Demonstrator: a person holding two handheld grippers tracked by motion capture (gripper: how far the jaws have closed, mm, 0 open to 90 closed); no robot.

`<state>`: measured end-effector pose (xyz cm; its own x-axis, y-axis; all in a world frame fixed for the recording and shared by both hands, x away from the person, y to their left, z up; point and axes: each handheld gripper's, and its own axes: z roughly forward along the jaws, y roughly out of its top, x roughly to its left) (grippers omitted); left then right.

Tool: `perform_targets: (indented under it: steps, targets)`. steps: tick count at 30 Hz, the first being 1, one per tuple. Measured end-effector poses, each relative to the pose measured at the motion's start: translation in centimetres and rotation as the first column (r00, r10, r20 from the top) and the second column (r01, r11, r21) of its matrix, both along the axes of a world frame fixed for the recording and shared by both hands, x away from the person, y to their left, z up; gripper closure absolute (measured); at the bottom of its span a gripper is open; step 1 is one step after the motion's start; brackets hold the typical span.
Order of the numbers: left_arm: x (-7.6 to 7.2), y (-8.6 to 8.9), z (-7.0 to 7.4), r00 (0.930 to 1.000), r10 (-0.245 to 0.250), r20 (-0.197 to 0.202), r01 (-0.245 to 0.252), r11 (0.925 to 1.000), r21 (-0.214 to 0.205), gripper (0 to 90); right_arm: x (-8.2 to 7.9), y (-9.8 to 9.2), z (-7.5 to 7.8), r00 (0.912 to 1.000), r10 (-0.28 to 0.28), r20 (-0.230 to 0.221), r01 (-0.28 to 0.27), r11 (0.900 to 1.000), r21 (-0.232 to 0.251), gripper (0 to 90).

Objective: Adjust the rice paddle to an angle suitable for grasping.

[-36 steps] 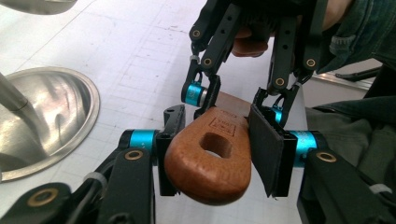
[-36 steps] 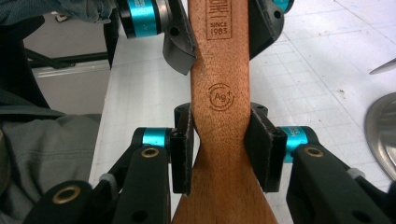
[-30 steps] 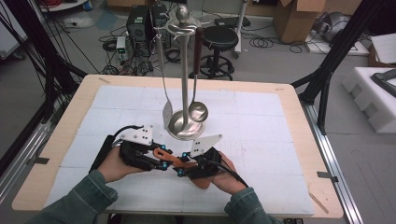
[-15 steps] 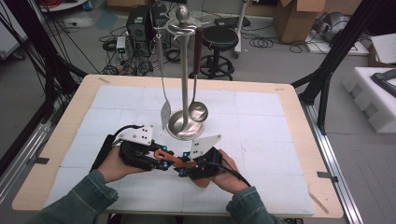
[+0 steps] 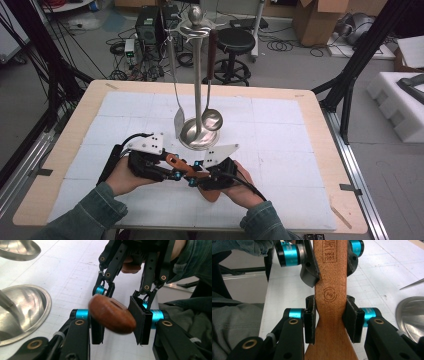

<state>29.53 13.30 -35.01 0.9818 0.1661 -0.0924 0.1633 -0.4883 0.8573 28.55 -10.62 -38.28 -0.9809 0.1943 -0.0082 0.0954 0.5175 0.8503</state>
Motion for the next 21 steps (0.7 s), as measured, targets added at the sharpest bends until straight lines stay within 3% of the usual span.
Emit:
perform_targets:
  steps: [3,5,9,17,21]
  targets:
    - [-0.1,0.0,0.1,0.9998,-0.021,-0.005,0.021,0.9997,-0.012,69.2,0.0,-0.1,0.0,0.9998,0.013,-0.011,-0.013,0.9999,0.0,64.4]
    - [-0.2,0.1,0.3,0.9995,-0.029,0.01,0.029,0.9991,-0.031,77.5,0.0,-0.1,0.0,0.9996,0.016,-0.023,-0.016,0.9998,-0.015,64.5]
    - [-0.2,0.2,0.3,0.9988,-0.047,-0.012,0.046,0.9979,-0.045,81.8,0.0,-0.4,0.0,0.9992,0.028,-0.027,-0.029,0.9994,-0.018,65.7]
    - [-0.4,0.2,0.5,0.9978,-0.065,0.016,0.065,0.997,-0.043,82.3,0.0,-1.1,0.5,0.9978,0.065,-0.014,-0.066,0.9973,-0.032,75.8]
    - [-0.4,0.3,0.6,0.9986,-0.052,0.008,0.052,0.9961,-0.072,75.6,-0.2,-1.0,0.6,0.9958,0.091,-0.006,-0.091,0.9956,-0.021,81.9]
